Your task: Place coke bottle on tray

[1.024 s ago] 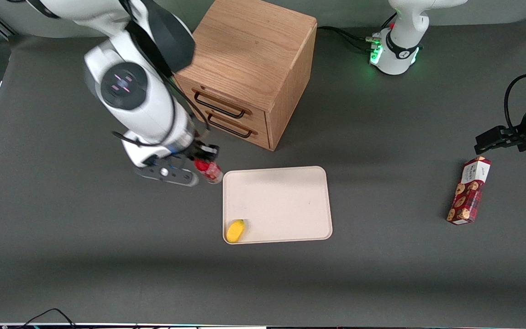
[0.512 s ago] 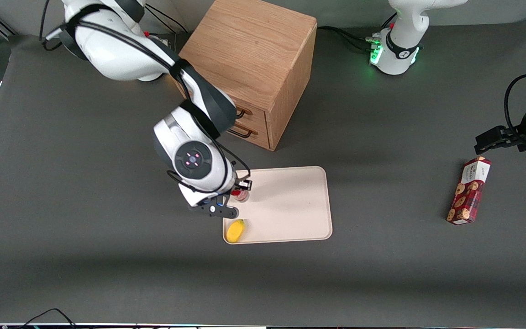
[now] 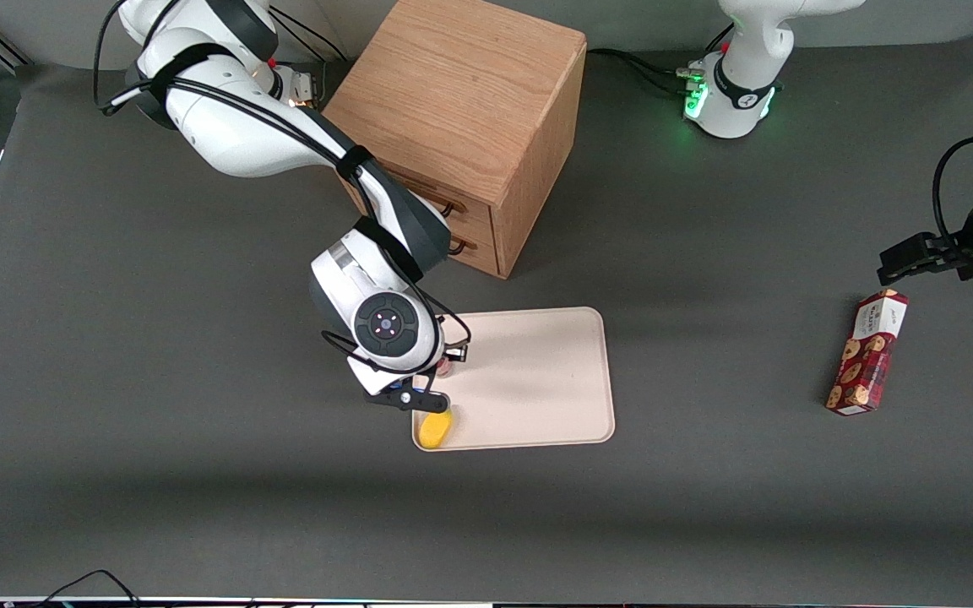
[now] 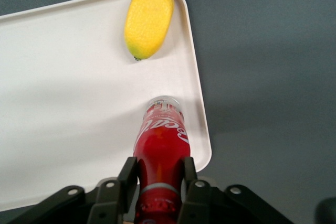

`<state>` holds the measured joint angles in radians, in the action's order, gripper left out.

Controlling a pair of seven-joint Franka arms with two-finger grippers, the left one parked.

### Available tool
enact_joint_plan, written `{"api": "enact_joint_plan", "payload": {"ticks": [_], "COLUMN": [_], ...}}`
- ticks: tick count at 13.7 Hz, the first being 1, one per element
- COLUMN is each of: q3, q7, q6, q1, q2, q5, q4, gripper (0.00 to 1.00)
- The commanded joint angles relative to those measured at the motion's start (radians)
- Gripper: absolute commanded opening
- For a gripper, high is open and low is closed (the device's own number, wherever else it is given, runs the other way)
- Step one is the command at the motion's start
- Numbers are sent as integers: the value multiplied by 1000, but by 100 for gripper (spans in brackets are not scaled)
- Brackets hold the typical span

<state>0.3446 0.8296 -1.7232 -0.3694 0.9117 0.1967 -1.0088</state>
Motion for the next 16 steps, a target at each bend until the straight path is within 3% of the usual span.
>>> {"api": "enact_joint_plan", "payload": {"ticks": [1, 4, 6, 8, 10, 13, 16], "q3": [-7, -88, -136, -231, -263, -395, -510], "q7": [-21, -41, -151, -220, -343, -556, -679], "q6": [10, -88, -99, -84, -79, -78, -46], "q1": [-10, -11, 0, 13, 84, 118, 118], "q2": [-37, -251, -414, -552, -704, -934, -1031], "q5": [24, 12, -12, -100, -154, -178, -194], "q4": [-28, -251, -379, -469, -587, -790, -846], "gripper": [100, 100, 100, 100, 100, 100, 100]}}
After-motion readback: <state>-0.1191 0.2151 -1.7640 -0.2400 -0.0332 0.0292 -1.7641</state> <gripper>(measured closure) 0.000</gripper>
